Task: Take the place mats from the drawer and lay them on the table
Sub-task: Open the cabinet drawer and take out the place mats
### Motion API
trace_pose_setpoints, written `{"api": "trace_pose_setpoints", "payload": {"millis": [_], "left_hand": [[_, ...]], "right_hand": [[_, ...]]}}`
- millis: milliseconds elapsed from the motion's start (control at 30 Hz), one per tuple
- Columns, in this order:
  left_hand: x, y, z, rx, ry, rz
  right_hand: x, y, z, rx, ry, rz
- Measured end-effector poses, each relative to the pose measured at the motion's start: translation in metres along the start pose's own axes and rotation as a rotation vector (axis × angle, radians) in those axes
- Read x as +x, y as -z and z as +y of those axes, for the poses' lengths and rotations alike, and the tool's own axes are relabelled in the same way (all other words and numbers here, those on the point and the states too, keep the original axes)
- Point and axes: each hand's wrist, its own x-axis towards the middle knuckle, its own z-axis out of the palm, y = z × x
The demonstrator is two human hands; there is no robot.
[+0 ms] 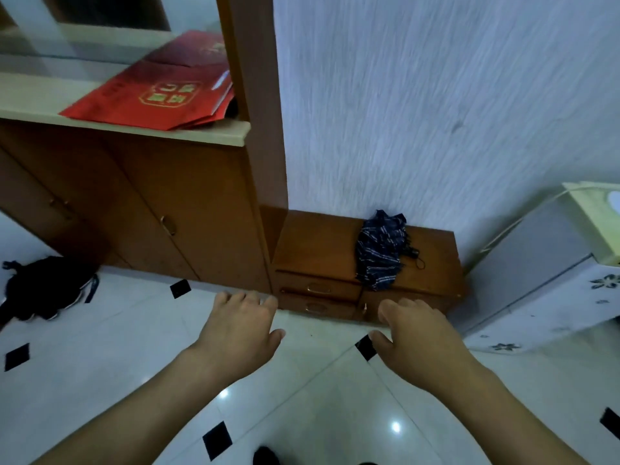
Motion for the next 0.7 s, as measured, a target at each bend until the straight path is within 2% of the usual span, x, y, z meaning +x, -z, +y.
{"api": "trace_pose_setpoints", "payload": {"millis": [167, 433, 567, 700], "left_hand": [[0.079, -0.035, -0.016, -0.03, -0.057, -0.07], [0.196, -0.109, 0.0, -0.101, -0.029, -0.141], [0.267, -0.173, 0.013, -0.15, -0.009, -0.168], [0.337, -0.271, 0.024, -0.164, -0.051, -0.206]], "right_hand": [[0.062, -0.04, 0.013, 0.065, -0.073, -0.071], [0.181, -0.12, 0.07, 0.164, -0.039, -0.202], [0.239, -0.189, 0.108, 0.19, -0.043, -0.245], [0.289, -0.289, 0.14, 0.24, -0.04, -0.303]]}}
